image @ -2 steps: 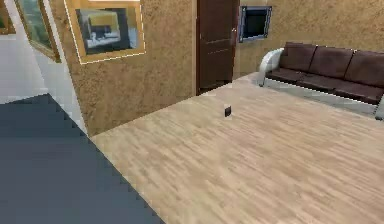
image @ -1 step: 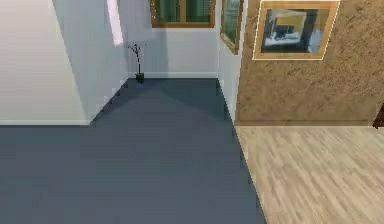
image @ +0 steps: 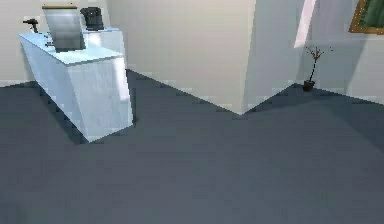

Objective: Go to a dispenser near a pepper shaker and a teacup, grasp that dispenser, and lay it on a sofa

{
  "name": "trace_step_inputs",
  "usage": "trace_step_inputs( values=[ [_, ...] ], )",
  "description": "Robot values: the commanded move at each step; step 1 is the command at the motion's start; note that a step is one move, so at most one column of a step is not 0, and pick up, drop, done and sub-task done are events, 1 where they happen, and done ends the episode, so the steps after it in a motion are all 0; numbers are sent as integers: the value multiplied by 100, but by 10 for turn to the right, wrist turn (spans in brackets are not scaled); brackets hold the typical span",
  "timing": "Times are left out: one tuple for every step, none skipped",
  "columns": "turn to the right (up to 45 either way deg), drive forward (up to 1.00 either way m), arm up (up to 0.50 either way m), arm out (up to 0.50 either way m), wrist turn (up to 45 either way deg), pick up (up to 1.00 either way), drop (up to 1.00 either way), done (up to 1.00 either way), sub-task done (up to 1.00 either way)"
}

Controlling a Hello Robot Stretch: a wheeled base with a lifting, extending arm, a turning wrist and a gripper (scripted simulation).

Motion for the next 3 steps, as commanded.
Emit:
trace_step_inputs(
  values=[
    [-30,0,0,0,0,0,0,0,0],
    [0,100,0,0,0,0,0,0,0],
    [0,100,0,0,0,0,0,0,0]
  ],
)
